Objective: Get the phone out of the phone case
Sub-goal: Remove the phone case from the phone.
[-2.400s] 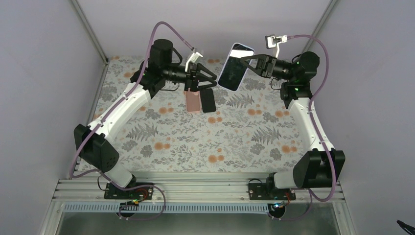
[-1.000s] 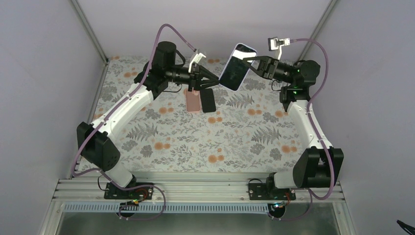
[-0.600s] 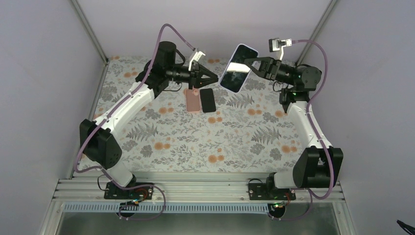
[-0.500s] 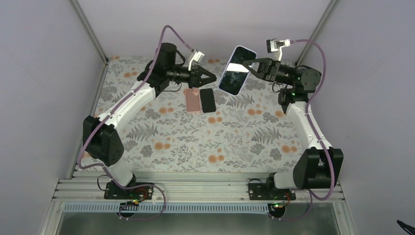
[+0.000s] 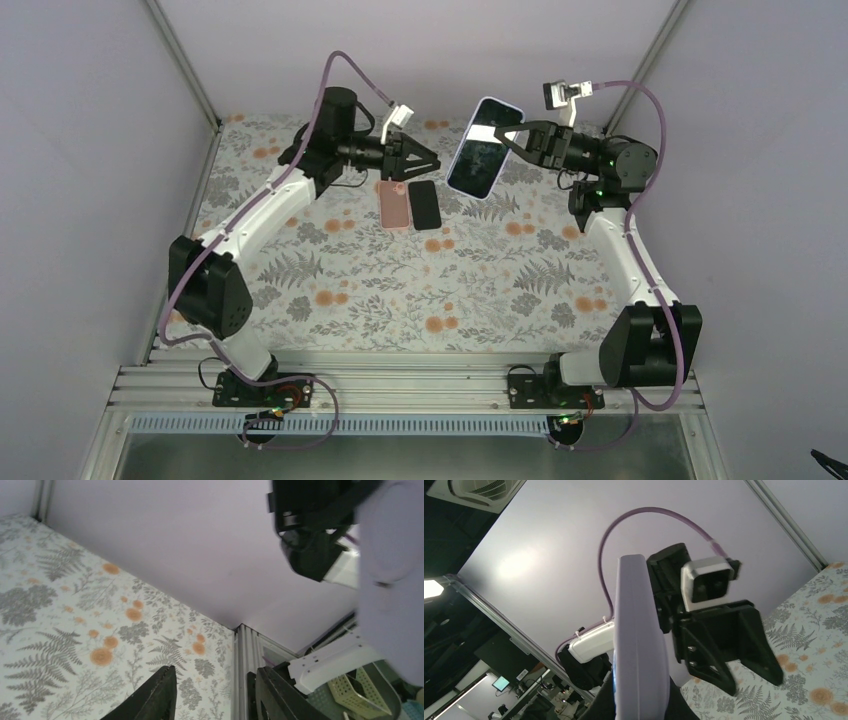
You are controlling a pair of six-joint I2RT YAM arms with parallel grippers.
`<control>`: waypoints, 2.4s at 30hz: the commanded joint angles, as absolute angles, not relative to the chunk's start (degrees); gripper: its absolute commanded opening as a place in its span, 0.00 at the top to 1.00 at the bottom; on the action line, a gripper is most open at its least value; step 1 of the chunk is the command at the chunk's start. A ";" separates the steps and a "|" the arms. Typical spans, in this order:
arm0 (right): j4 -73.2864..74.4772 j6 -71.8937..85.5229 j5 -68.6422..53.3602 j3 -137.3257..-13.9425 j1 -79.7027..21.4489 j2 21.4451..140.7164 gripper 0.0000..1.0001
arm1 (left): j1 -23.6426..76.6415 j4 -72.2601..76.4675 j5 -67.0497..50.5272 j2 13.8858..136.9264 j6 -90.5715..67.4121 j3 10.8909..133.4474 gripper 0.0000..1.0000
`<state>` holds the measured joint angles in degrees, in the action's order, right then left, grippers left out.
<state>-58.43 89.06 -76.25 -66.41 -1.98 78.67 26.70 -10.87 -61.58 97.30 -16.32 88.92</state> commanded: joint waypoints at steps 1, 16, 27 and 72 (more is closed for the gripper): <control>-58.29 85.89 -75.16 -67.67 -2.16 77.02 0.96 | 25.75 -7.25 -69.37 92.20 -16.63 89.67 0.55; -58.07 86.32 -74.33 -67.76 -2.12 77.34 0.96 | 28.24 -5.01 -73.73 89.59 -17.54 87.39 0.44; -58.14 86.45 -74.48 -67.24 -2.73 76.57 0.96 | 30.49 -5.32 -72.43 90.95 -17.32 87.43 0.48; -59.58 85.71 -74.83 -65.87 -3.79 76.22 0.96 | 30.11 5.91 -75.38 93.42 -28.21 83.70 0.61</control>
<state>-56.97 86.37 -77.34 -65.95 -3.01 78.17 30.00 4.67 -75.66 92.27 -27.90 84.01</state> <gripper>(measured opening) 0.082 0.394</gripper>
